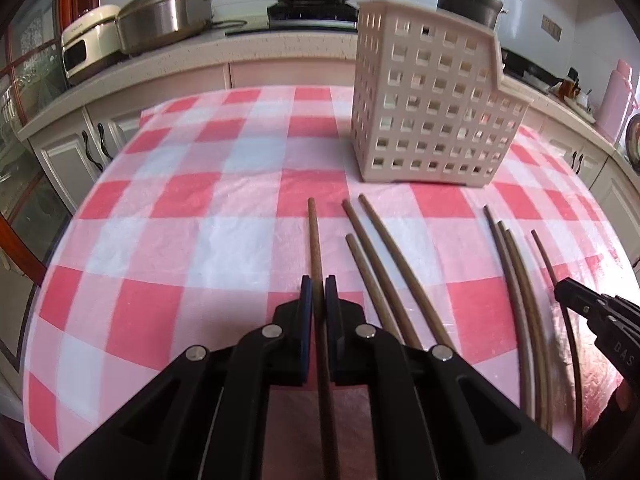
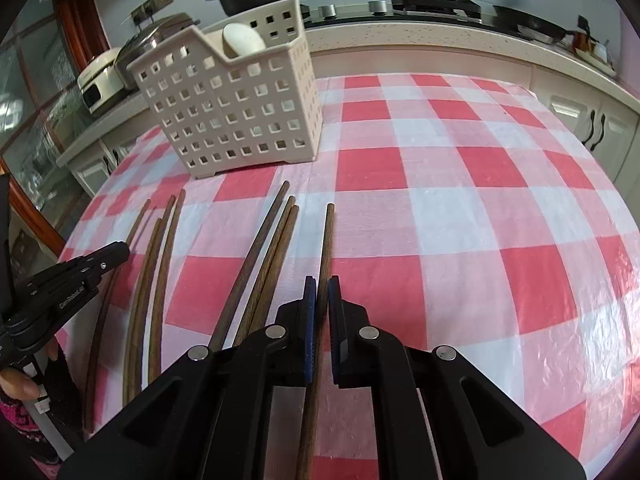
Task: Organize utensils
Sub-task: 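Lift both chopsticks upright and carry them over the basket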
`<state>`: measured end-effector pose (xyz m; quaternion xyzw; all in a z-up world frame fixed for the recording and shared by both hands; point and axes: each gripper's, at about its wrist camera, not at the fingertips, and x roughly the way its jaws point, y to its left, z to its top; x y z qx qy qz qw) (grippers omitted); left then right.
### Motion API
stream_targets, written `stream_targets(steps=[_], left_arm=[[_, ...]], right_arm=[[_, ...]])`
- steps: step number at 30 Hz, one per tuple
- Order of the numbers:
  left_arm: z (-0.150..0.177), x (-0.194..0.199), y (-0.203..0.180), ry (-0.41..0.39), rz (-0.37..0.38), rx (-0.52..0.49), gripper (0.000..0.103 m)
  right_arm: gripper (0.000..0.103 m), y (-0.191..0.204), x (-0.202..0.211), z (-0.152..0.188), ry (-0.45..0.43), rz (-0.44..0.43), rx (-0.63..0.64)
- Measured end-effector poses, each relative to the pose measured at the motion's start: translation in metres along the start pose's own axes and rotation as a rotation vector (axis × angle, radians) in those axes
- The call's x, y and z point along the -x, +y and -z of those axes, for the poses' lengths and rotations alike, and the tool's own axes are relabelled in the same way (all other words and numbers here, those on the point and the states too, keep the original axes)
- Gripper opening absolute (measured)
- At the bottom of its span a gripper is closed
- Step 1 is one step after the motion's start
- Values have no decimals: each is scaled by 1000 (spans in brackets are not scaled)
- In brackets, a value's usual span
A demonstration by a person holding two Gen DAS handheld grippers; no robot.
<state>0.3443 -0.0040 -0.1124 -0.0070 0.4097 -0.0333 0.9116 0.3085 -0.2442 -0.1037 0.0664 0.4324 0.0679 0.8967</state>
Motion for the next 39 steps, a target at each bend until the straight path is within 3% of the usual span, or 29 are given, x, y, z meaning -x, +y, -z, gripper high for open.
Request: stream_targets(steps=[14,25,39], left_arm=[[-8,85,3,-186,65,11,6],[-2,143,2,-307,64,-5,6],[10,190,-6,-436,45,-42,6]], right_arm=[[6,18,72,-13,-186,-59,30],[6,35,127,-11,-319,-71,73],[6,47,165,-5,-416,-59,113]])
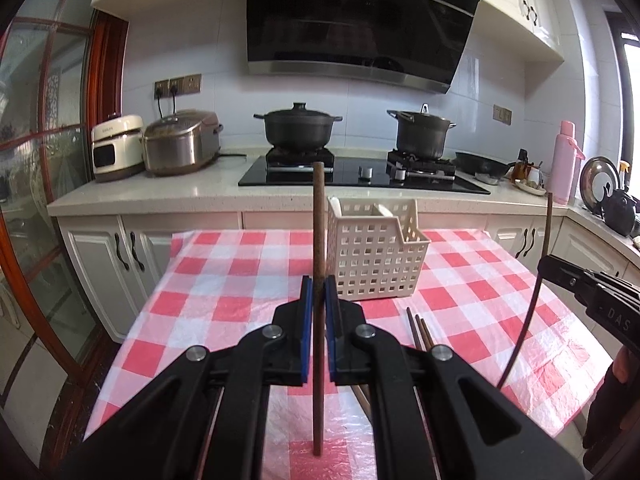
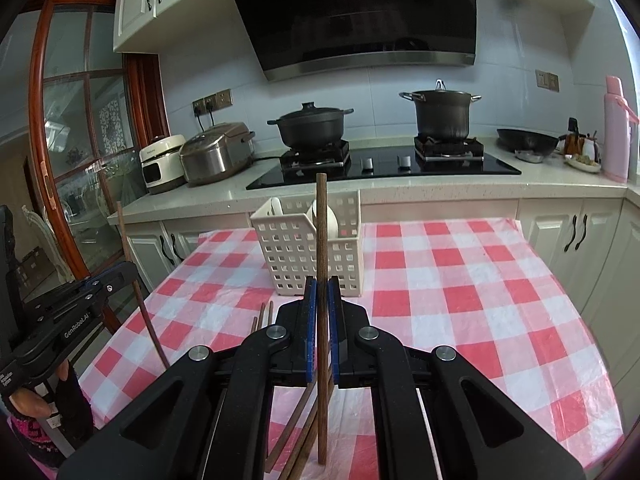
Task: Organize utensils
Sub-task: 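Lift both chopsticks upright and carry them over the basket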
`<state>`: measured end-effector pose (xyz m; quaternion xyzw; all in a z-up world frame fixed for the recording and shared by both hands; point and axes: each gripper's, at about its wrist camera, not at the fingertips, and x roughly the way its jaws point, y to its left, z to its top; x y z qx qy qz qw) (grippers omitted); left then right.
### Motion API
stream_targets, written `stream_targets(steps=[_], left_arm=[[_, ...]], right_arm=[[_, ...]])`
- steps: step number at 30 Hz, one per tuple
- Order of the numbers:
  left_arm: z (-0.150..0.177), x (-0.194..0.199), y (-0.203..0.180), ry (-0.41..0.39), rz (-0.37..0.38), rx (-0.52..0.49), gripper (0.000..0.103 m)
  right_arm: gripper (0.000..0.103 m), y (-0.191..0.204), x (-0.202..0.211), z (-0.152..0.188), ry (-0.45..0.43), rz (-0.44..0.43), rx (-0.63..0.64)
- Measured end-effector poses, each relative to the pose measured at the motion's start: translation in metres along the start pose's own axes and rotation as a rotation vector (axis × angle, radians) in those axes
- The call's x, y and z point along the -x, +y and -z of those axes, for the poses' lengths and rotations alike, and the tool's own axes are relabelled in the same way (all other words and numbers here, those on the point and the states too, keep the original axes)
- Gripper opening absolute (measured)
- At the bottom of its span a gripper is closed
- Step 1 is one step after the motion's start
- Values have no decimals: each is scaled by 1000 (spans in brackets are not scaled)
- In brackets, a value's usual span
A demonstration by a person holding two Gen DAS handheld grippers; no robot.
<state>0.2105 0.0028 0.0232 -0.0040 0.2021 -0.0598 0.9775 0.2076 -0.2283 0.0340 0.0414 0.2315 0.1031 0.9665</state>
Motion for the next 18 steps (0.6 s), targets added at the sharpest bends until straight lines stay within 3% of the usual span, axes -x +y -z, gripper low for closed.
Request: stream_targets(steps=[18], left_arm=[[-34,-4,-15,-48,43,-46,6]], right_arm=[[6,8,-11,-30,-64,4,64]])
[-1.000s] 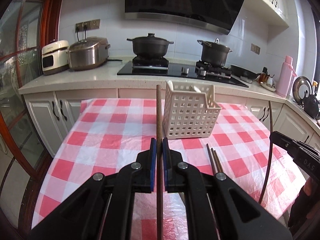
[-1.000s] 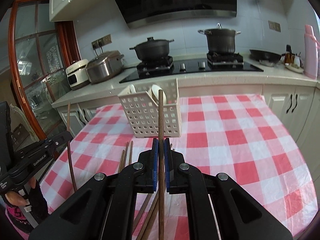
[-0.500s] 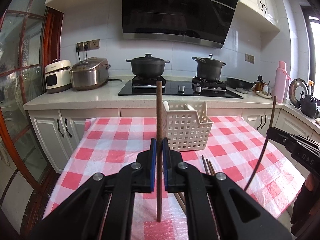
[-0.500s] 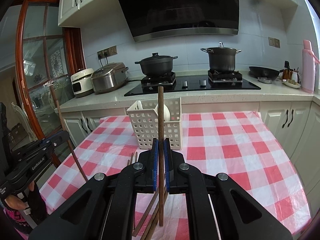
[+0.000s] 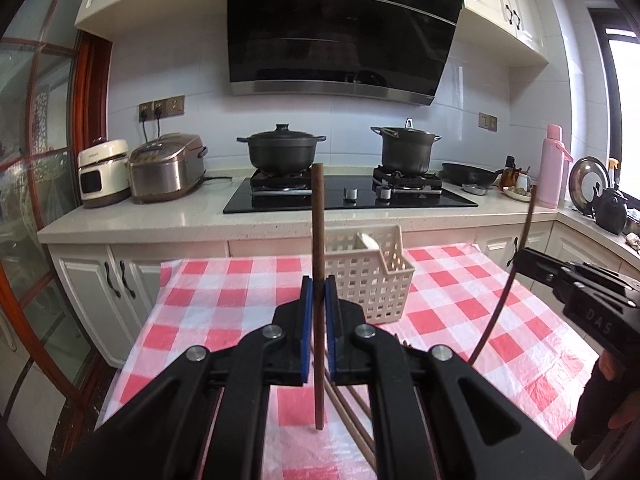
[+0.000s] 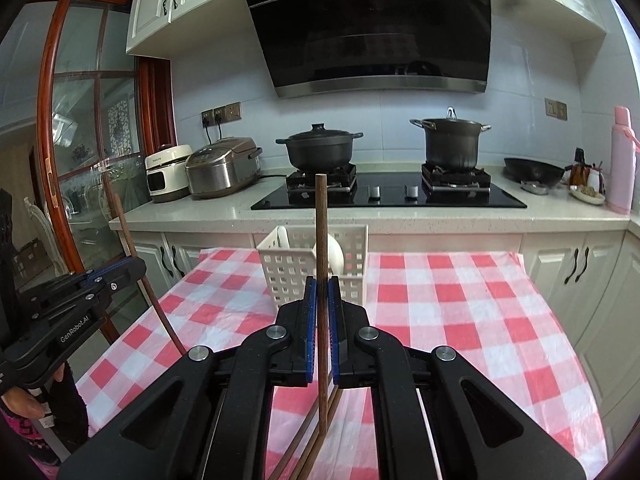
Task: Organize utensils
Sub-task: 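Lift both chopsticks upright and carry them over the basket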
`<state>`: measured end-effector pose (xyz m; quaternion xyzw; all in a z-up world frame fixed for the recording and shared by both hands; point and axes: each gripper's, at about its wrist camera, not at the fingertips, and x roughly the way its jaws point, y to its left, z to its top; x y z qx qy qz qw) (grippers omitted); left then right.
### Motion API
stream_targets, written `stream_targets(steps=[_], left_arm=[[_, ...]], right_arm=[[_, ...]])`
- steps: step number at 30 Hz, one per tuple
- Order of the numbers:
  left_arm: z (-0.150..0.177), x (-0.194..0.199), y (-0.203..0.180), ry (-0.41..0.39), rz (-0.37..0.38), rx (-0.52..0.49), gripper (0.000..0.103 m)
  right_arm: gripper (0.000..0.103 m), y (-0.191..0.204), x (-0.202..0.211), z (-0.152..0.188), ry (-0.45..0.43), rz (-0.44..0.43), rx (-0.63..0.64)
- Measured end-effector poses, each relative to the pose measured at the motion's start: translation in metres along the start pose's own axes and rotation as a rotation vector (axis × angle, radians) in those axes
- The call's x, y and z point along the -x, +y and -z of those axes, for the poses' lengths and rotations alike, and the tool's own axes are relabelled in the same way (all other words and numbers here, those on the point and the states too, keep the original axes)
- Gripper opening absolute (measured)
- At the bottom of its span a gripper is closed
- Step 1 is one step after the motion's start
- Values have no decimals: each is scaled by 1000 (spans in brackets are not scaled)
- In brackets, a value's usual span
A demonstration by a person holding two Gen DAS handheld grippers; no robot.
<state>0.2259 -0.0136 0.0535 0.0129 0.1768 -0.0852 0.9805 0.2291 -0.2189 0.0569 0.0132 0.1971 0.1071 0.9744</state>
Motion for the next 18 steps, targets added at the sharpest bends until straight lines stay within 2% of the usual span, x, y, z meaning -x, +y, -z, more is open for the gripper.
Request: stream_targets(steps=[8,13,18], left_arm=[[-38,-19,-1,-15,35,-2,6],[-74,-29,0,-30,76,9,6],[-111,-31,-4,-73,84,-15,6]], right_arm=[[6,-10,-25,-33,-34,5,13],[6,-16,-38,-60,-61,8,21],[6,-21,-49,-90,-97,12,28]])
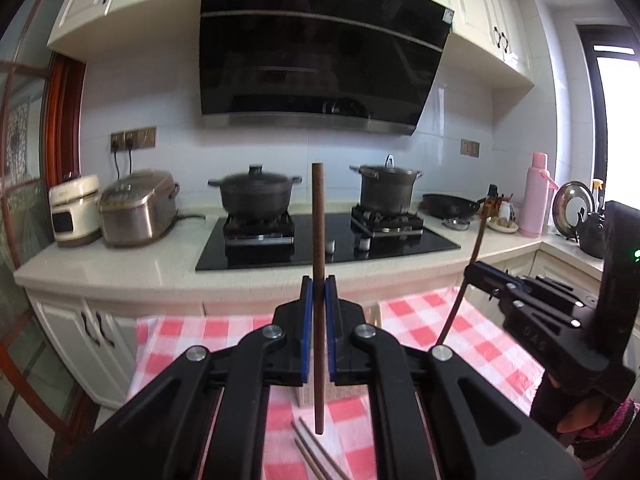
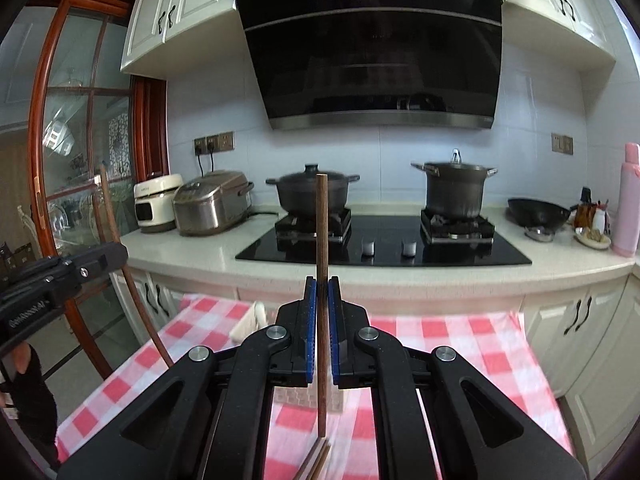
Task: Organize utensils
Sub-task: 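Lift both chopsticks upright and carry them over the basket, then open both tools to drop the chopsticks into the basket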
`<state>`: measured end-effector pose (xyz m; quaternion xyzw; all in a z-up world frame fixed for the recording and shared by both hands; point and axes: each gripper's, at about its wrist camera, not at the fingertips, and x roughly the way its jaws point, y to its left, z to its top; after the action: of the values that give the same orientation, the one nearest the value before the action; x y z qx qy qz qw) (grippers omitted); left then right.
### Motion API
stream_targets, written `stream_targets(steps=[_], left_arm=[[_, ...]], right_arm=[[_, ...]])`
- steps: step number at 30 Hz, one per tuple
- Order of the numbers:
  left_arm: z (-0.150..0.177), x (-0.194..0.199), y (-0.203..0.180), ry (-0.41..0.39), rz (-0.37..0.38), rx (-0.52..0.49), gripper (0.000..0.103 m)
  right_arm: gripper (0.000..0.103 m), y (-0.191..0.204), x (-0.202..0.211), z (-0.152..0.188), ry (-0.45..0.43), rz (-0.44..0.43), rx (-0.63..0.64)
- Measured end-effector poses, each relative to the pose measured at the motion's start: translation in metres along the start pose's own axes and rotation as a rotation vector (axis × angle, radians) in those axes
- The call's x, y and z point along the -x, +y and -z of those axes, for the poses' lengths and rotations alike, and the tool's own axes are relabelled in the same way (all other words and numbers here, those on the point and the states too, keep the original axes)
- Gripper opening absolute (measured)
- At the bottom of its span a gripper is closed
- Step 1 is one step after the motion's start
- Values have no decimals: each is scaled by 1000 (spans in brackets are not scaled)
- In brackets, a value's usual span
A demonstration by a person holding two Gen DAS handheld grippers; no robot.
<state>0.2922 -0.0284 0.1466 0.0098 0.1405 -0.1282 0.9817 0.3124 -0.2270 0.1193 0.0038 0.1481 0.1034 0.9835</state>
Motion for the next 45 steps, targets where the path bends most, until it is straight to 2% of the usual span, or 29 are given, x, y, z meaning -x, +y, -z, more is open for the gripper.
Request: stream_targets(steps=[8,15,19,28,32,38,41,45], left_arm=[[-54,-18,-3,-81,-6,-14,6],[-72,-52,2,-96,-19,-3,6],[-70,-74,7,-86,-10,25,6],[-36,-120,14,-49,-14,51,6],[-36,-129,20,-44,-3,80,6],[-45,-129,19,-83,-27,47,6],[-36,-137,21,-61,-19,65,6],[-16,-153,21,14,4,83,6]], right_arm=[[6,0,-24,-37,-37,-6,11],[6,2,-50,-50,-39,-13,27],[6,1,-63,-45,-22,-15,26],[6,-1,-102,-18,67,-9,39],[6,-5,-110,-14,74,-6,26],[6,-7,-113,-15,66,-11,25],[6,-6,-118,-9,83,-12,28],[6,-7,-126,-3,126,-13,31]])
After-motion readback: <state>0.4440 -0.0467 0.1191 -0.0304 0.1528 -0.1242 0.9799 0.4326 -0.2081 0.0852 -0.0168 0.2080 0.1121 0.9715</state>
